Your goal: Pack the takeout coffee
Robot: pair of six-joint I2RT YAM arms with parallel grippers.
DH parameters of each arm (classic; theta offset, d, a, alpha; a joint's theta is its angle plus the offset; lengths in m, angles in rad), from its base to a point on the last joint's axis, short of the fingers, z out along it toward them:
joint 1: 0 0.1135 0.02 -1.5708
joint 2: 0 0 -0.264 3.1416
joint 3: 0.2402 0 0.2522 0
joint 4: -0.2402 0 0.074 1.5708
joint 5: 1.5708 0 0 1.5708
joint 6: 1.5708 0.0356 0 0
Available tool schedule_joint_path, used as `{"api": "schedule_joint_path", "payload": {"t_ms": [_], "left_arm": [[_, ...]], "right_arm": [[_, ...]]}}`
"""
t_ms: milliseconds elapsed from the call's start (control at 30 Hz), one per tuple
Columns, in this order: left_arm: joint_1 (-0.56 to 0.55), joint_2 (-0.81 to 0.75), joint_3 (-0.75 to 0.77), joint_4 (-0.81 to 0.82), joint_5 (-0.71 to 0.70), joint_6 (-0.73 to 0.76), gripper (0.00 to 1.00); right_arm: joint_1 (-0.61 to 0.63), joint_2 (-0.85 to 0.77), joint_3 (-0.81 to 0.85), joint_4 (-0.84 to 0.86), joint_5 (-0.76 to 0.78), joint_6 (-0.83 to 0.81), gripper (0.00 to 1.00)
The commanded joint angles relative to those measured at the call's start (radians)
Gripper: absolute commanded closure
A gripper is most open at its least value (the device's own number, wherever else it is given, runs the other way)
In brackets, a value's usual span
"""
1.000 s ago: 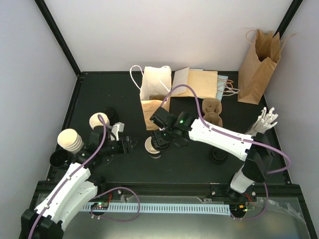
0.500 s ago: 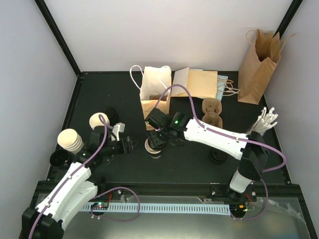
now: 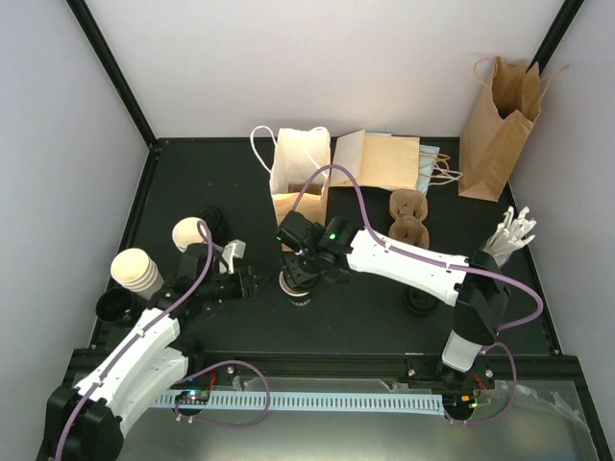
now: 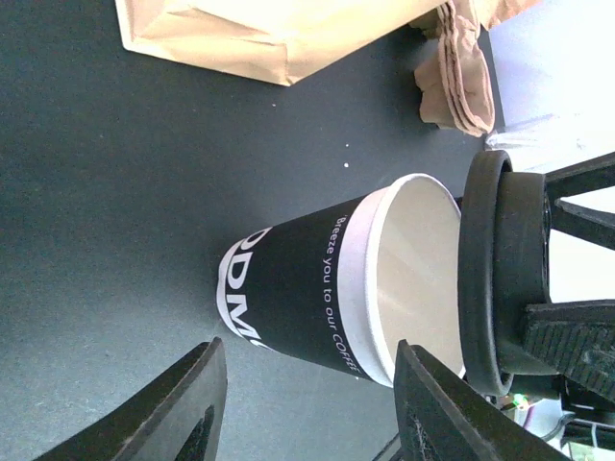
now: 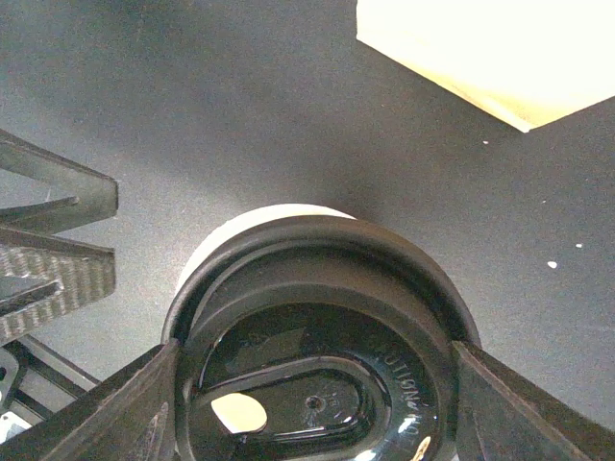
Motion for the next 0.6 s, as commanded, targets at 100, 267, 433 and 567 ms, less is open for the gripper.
{"api": "schedule_joint_path", "payload": {"t_ms": [100, 267, 433, 567], "left_arm": [[0.007, 0.049, -0.003, 0.077, 0.066, -0.010, 0.54], [0.007, 0.062, -0.005, 0.091, 0.072, -0.011, 0.56], [0.007, 0.078, -0.010, 0.103, 0.079, -0.009, 0.59], [0.007, 0.086, -0.019, 0.113, 0.082, -0.010, 0.61]], "right_arm": [[0.015, 0.039, 0.044, -0.005, 0.010, -0.020, 0.31], [0.020, 0.053, 0.048, -0.001, 0.001, -0.021, 0.31], [0.023, 0.067, 0.055, 0.001, -0.006, -0.024, 0.31], [0.026, 0.076, 0.058, -0.003, -0.001, -0.024, 0.31]]}}
